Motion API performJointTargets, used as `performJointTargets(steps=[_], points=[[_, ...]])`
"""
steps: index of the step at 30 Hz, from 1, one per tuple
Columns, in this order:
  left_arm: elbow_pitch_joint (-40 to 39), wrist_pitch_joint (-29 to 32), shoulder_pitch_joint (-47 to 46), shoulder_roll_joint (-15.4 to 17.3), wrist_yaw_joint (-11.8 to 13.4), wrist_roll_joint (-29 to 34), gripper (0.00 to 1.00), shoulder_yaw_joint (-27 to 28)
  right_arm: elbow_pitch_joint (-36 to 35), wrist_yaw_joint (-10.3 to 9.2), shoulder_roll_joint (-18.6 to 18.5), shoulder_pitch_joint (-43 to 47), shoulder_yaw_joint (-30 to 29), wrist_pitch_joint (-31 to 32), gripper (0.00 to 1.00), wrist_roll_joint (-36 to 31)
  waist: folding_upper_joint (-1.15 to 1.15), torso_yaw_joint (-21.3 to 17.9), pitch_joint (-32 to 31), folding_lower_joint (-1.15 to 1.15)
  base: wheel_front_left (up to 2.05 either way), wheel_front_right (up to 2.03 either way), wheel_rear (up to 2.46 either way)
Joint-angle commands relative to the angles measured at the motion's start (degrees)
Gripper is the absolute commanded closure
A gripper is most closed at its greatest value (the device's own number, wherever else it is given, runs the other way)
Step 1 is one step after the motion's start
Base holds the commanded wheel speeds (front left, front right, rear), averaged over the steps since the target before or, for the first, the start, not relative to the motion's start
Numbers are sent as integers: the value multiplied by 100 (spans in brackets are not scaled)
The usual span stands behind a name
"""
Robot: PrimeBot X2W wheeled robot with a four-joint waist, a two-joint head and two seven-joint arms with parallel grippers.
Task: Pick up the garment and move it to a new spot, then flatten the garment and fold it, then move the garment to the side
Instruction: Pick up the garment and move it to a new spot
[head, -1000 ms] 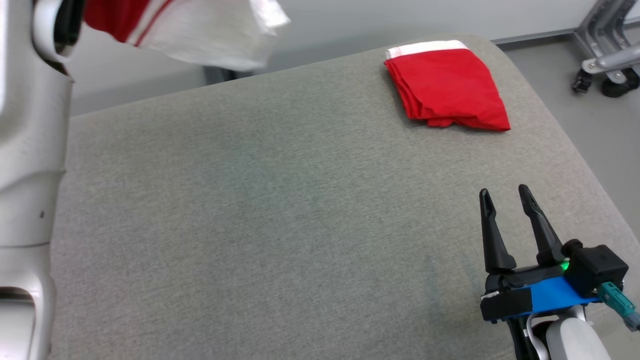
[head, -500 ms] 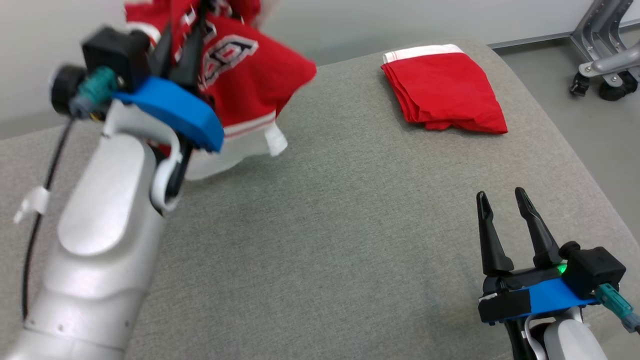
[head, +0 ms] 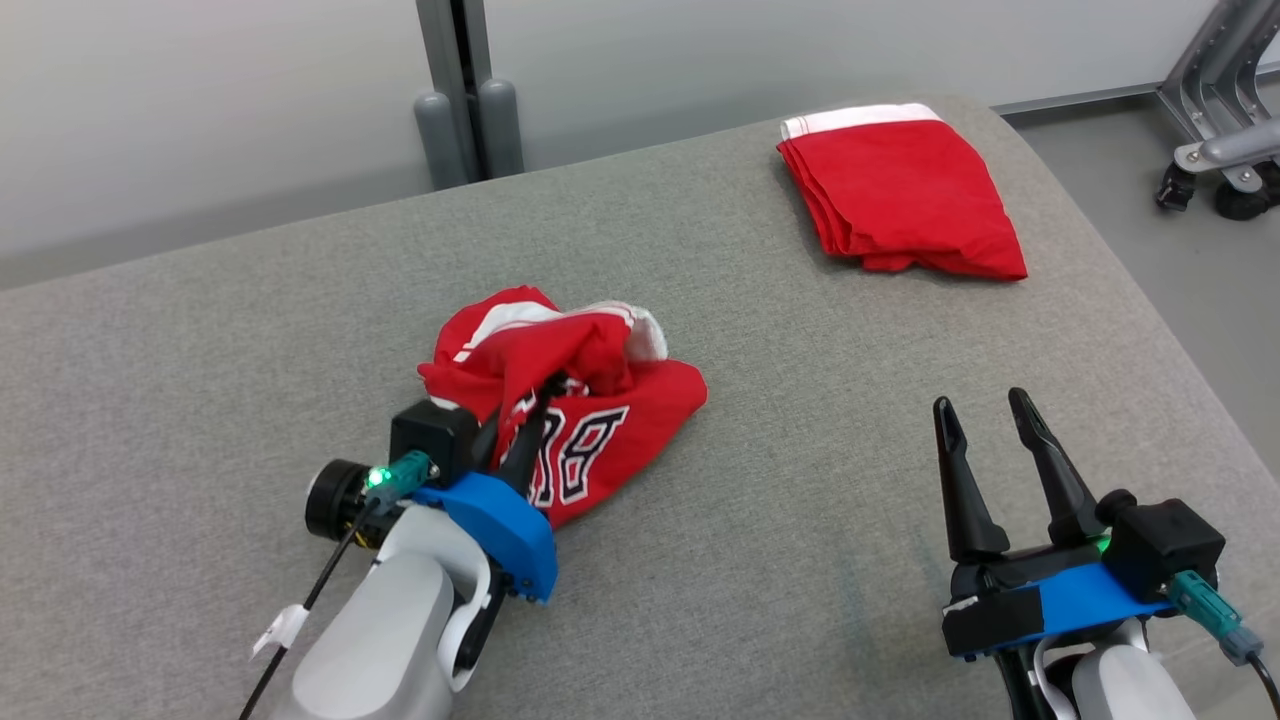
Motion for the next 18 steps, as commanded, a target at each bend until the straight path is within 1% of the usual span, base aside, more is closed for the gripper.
performJointTargets(steps=[1, 2, 5, 7, 11, 18], points=[[66, -61, 1, -16, -17, 45, 78, -37, 32, 1, -7, 69, 0, -22, 0, 21, 0, 15, -16, 0, 0, 0, 0], [98, -123, -32, -29, 12, 70, 0, -57, 53, 1, -7, 80, -14, -22, 0, 17, 0, 42, -39, 0, 0, 0, 0], [60, -330, -176, -61, 59, 95, 0, -18, 73, 1, -8, 154, -48, -22, 0, -10, 0, 166, -125, 0, 0, 0, 0], [-86, -458, -190, -15, 105, 152, 0, 47, 98, 1, -7, 210, -58, -22, 0, -30, 0, 304, -224, 0, 0, 0, 0], [-404, -527, -72, 125, 205, 211, 0, 213, 102, 1, -9, 270, -106, -22, 0, -61, 0, 521, -354, 0, 0, 0, 0], [-1362, -545, 451, 442, 486, 382, 0, 847, 90, 1, -8, 351, -183, -21, 0, -99, 0, 992, -445, 0, 0, 0, 0]])
